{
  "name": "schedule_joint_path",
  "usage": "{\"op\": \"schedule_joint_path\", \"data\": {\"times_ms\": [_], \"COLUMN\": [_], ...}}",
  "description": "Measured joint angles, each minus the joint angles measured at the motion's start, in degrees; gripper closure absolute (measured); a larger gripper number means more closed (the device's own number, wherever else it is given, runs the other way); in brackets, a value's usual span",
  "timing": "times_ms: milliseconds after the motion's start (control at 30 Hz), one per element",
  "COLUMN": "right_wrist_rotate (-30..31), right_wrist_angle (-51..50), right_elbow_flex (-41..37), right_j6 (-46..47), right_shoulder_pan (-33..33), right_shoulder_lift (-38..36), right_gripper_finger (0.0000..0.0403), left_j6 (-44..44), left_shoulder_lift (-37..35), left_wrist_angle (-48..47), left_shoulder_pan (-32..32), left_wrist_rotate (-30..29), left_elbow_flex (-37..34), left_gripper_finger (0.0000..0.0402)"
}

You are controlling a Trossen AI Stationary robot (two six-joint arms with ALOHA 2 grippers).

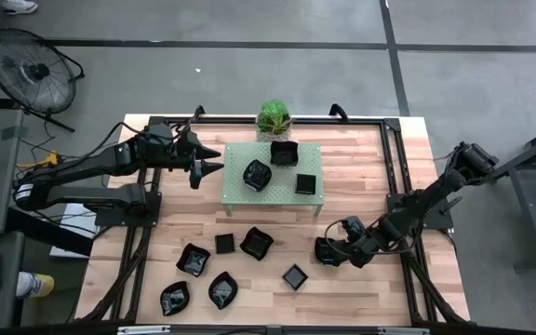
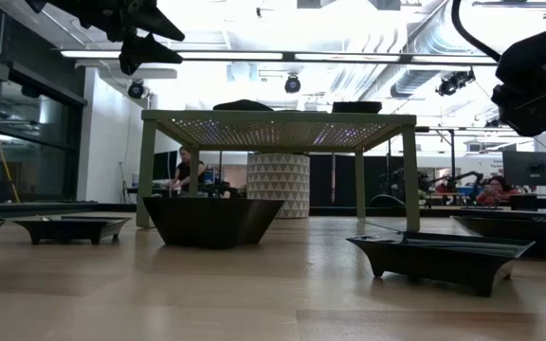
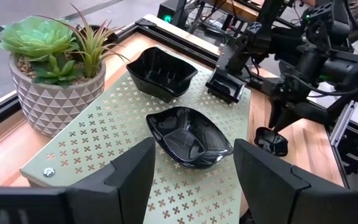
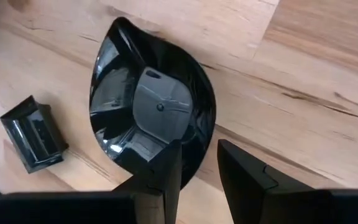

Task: Pick & Place Mini shaped plates
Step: Stack the black leaf plate on the other black leaf plate on the shelf

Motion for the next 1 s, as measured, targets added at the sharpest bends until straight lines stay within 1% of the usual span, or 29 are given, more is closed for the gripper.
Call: {"op": "schedule_joint_path", "data": {"times_ms": [233, 467, 700, 800, 867, 1000], "right_wrist_rotate": [-0.6, -0.6, -0.4, 1.3, 1.3, 0.9], "right_wrist_angle": [-2.0, -0.8, 1.8, 1.9, 2.0, 1.9], "right_elbow_flex": [0.0, 0.0, 0.0, 0.0, 0.0, 0.0], "right_j6": [-1.1, -1.9, -2.2, -1.5, -1.5, -1.5], "right_shoulder_pan": [0.0, 0.0, 0.0, 0.0, 0.0, 0.0], "right_shoulder_lift": [0.0, 0.4, 3.5, 3.5, 3.5, 3.5], "right_gripper_finger": [0.0304, 0.0304, 0.0304, 0.0304, 0.0304, 0.0314], "left_j6": [-0.1, -0.1, -0.4, -0.4, -0.4, -0.4], "left_shoulder_lift": [0.0, 0.0, 0.0, 0.0, 0.0, 0.0], "left_wrist_angle": [0.0, 0.0, 0.0, 0.0, 0.0, 0.0], "left_shoulder_pan": [0.0, 0.0, 0.0, 0.0, 0.0, 0.0], "left_wrist_rotate": [-1.2, -1.9, -1.9, -2.1, -2.1, -2.1], "left_elbow_flex": [0.0, 0.0, 0.0, 0.0, 0.0, 0.0], "left_gripper_finger": [0.0186, 0.0186, 0.0186, 0.0186, 0.0186, 0.0186]}}
